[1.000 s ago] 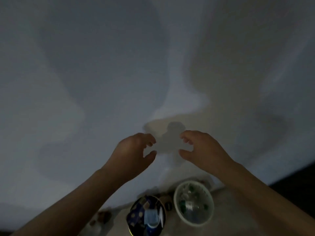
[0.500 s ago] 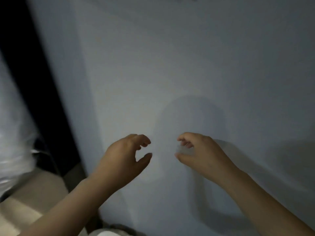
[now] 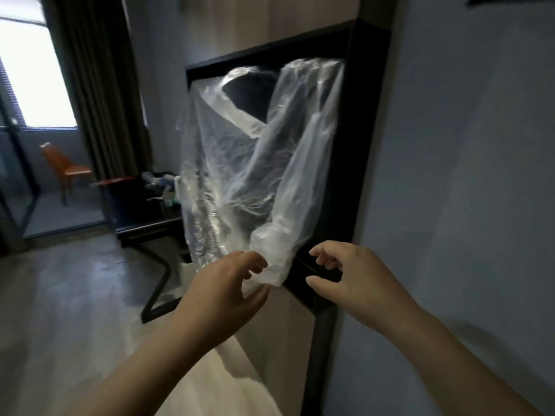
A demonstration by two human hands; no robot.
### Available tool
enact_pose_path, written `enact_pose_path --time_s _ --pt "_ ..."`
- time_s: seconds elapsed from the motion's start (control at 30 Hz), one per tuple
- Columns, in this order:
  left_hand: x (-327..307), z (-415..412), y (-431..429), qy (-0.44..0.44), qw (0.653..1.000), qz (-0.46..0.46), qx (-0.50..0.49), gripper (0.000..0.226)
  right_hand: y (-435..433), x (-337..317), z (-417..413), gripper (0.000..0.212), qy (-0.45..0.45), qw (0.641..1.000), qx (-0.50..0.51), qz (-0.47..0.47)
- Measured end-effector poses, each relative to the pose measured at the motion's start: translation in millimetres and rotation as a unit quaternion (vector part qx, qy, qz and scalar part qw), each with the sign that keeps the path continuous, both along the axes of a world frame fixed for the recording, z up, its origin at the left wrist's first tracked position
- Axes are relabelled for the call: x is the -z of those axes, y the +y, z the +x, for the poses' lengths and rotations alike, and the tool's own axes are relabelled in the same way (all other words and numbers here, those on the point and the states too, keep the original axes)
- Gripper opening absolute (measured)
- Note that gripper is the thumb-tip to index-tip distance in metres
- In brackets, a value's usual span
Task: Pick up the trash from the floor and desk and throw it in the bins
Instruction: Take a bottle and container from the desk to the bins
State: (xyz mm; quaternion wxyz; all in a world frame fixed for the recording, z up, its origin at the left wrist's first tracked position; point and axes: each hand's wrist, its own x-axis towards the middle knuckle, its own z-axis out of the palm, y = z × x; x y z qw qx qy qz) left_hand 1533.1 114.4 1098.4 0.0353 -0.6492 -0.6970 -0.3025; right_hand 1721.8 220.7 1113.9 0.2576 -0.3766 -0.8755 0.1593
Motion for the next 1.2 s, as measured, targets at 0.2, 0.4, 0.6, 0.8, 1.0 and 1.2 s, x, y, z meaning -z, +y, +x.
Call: enact_pose_path --time_s 0.2,0.4,0.6,0.8,1.0,1.2 --pt "6.5 -117.0 -12.9 -0.001 0.995 -0.007 -0.097 0.027 19.9 0.7 -142.4 0.041 -0.023 0.995 -0.094 0.006" --pt "6.5 -222.2 -6.3 0.014 0.981 -0.018 -0.195 0.027 50.5 5.7 -276.4 0.039 -0.005 0.982 -0.187 0.022" --pt "-5.9 -322.3 9.4 0.017 0.959 -0.014 -0.284 0.029 92.3 -3.8 -400.0 0.041 -0.001 0.968 -0.248 0.026" --pt "-3.0 -424.0 11.5 0.001 0.945 0.000 -0.328 0.028 107.8 5.1 -518.7 0.040 -0.012 0.954 -0.299 0.018" --pt "17.8 -541.2 10.9 -0.031 0.941 0.000 -0.337 0.027 110.3 23.1 -639.3 0.035 -0.009 0.949 -0.316 0.014" --pt "12.1 -676.6 15.1 -0.036 0.945 0.006 -0.325 0.027 116.0 28.5 -756.0 0.036 0.007 0.959 -0.283 -0.027"
